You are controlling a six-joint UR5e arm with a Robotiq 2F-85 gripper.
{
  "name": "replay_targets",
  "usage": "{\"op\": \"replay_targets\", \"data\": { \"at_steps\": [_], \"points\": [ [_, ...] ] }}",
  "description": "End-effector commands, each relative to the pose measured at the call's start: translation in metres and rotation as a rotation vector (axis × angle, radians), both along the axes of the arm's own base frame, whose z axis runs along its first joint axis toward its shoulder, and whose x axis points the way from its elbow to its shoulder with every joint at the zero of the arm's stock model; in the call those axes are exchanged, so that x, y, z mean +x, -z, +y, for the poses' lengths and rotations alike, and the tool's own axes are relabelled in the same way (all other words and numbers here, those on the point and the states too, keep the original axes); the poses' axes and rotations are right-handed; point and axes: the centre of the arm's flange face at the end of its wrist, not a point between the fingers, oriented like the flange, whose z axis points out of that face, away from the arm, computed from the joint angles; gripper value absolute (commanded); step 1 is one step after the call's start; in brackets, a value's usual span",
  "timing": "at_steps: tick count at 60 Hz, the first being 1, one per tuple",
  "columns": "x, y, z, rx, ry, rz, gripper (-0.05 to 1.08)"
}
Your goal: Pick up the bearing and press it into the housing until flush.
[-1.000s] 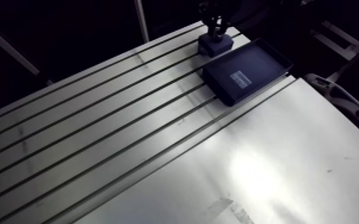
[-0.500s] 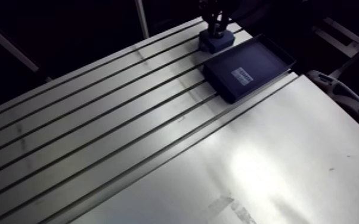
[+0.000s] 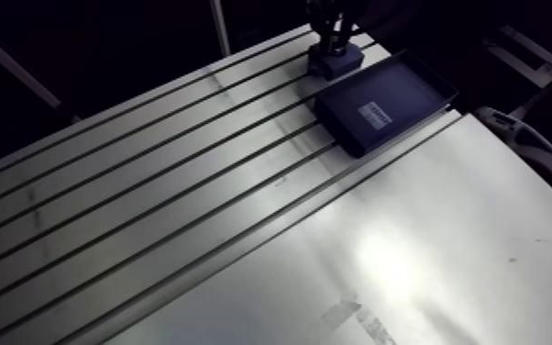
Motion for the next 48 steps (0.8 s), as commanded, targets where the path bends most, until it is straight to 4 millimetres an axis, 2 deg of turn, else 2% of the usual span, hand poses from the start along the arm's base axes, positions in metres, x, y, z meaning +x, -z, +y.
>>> {"op": "replay_targets", "data": {
  "at_steps": [1, 48],
  "points": [
    [0.0, -0.0014, 0.0011, 0.003, 0.001, 0.001, 0.94],
    [0.0011, 0.0008, 0.0035, 0.004, 0.003, -0.004, 0.94]
  ]
}}
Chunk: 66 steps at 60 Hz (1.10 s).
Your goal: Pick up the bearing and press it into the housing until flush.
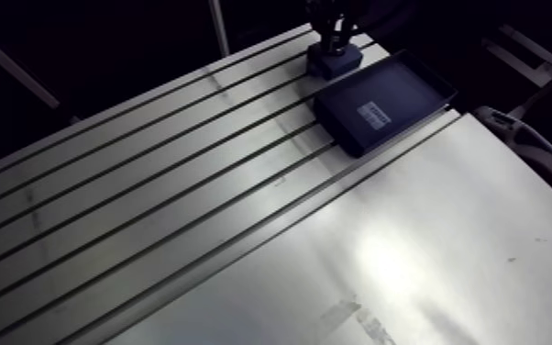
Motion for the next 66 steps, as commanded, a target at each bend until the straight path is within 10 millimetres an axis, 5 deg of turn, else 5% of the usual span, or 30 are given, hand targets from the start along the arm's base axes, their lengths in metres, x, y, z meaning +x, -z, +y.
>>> {"op": "replay_targets", "data": {
  "at_steps": [1, 66],
  "points": [
    [0.0001, 0.0008, 0.0006, 0.001, 0.0, -0.002, 0.94],
    [0.0012, 0.0016, -0.0003, -0.002, -0.001, -0.003, 0.94]
  ]
}}
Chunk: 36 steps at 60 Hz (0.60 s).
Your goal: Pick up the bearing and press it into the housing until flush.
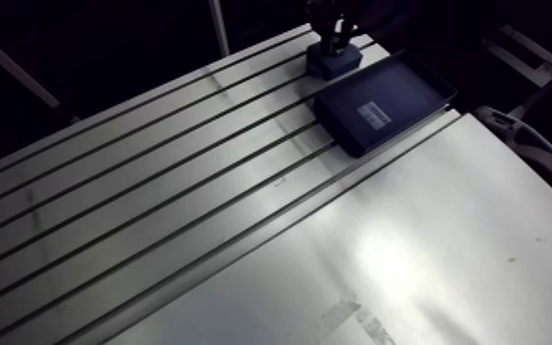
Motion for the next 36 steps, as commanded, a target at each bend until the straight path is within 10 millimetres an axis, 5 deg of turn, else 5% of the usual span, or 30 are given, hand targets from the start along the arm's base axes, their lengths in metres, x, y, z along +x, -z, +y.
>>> {"op": "replay_targets", "data": {
  "at_steps": [1, 36],
  "points": [
    [0.0008, 0.0006, 0.0006, -0.001, 0.001, -0.001, 0.94],
    [0.0026, 0.0037, -0.0008, -0.005, 0.004, -0.005, 0.92]
  ]
}}
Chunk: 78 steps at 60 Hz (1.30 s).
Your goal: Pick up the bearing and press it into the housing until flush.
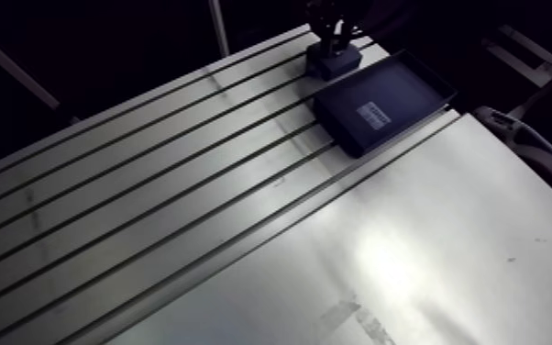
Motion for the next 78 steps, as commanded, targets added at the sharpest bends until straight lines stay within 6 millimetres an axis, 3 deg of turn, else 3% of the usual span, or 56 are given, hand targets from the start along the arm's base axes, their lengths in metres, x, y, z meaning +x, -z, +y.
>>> {"op": "replay_targets", "data": {
  "at_steps": [1, 2, 3, 4, 5, 6, 7, 8, 9, 11, 16, 24, 33, 51, 58, 78],
  "points": [
    [0.001, 0.002, -0.001, -0.003, 0.003, -0.002, 0.91],
    [0.001, 0.002, -0.001, -0.003, 0.003, -0.002, 0.91],
    [0.001, 0.002, -0.001, -0.002, 0.003, -0.001, 0.8],
    [0.001, 0.002, -0.001, -0.002, 0.003, -0.001, 0.8],
    [0.001, 0.001, -0.001, -0.003, 0.003, 0.0, 0.53],
    [0.001, 0.001, -0.001, -0.003, 0.003, 0.0, 0.53],
    [0.001, 0.001, -0.001, 0.0, 0.002, -0.001, 0.22],
    [0.001, 0.001, -0.001, 0.0, 0.002, -0.001, 0.22],
    [0.001, -0.002, -0.001, 0.003, 0.003, 0.004, 0.03],
    [0.001, -0.005, -0.001, 0.003, 0.003, 0.011, 0.01],
    [0.0, -0.01, 0.0, 0.01, 0.004, 0.026, 0.0],
    [-0.004, -0.048, 0.002, 0.039, 0.016, 0.086, 0.0],
    [-0.004, -0.071, 0.001, 0.051, 0.023, 0.11, 0.0],
    [0.009, -0.115, -0.02, -0.013, 0.109, 0.067, 0.0],
    [0.01, -0.142, -0.026, -0.012, 0.151, 0.07, 0.0],
    [0.002, -0.146, -0.015, 0.008, 0.153, 0.07, 0.01]
  ]
}}
